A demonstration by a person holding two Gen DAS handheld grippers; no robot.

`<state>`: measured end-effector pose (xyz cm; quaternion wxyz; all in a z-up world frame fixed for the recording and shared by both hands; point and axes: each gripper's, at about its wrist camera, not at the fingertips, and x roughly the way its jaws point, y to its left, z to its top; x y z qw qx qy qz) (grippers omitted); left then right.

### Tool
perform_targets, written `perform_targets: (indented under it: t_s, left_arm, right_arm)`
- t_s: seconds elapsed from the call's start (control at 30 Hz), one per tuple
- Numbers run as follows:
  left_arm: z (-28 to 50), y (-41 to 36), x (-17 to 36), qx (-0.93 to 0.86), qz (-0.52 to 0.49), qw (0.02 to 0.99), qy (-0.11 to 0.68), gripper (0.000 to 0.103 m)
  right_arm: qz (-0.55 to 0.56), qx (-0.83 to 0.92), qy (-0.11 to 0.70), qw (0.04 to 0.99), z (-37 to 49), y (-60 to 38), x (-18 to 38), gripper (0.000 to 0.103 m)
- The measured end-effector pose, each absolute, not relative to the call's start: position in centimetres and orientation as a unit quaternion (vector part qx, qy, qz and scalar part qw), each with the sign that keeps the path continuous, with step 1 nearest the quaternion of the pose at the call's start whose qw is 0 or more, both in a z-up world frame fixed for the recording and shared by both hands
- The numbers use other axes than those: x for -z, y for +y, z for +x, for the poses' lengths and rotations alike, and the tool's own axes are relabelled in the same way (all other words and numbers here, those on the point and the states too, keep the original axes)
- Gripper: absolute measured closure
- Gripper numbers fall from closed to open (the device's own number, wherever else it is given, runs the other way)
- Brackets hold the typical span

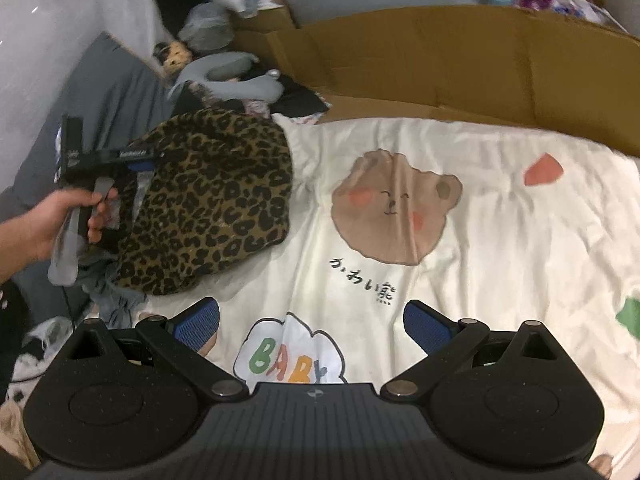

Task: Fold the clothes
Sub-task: 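Move the left tool to the leopard-print garment and grasp its edge, then lift the leopard garment with the left tool while the right tool grasps another edge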

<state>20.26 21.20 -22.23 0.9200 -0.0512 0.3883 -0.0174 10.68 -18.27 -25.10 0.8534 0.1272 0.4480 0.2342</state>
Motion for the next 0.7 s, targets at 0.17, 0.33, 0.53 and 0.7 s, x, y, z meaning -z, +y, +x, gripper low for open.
perform_targets:
  t_s: [0.17, 0.33, 0.53, 0.7]
  left_arm:
    - [19.3, 20.8, 22.6, 0.045, -0.085, 0.916, 0.389, 0.099]
    - [16.0, 16.9, 22.4, 0.110, -0.094, 0.903, 0.405, 0.100]
    - [12.4, 12.1, 22.9, 0.195, -0.099, 0.879, 0.424, 0.100]
    - [10.4, 8.2, 24.5, 0.254, -0.090, 0.858, 0.438, 0.100]
  right_arm:
    - [0.140, -0.220, 0.450, 0.854, 10.8, -19.2, 25.6, 0.003]
    - [0.155, -0.219, 0.453, 0.850, 11.1, -19.4, 25.9, 0.003]
    - [0.164, -0.225, 0.454, 0.846, 11.1, -19.2, 26.0, 0.003]
    - [0.177, -0.228, 0.461, 0.839, 11.4, -19.2, 26.6, 0.003]
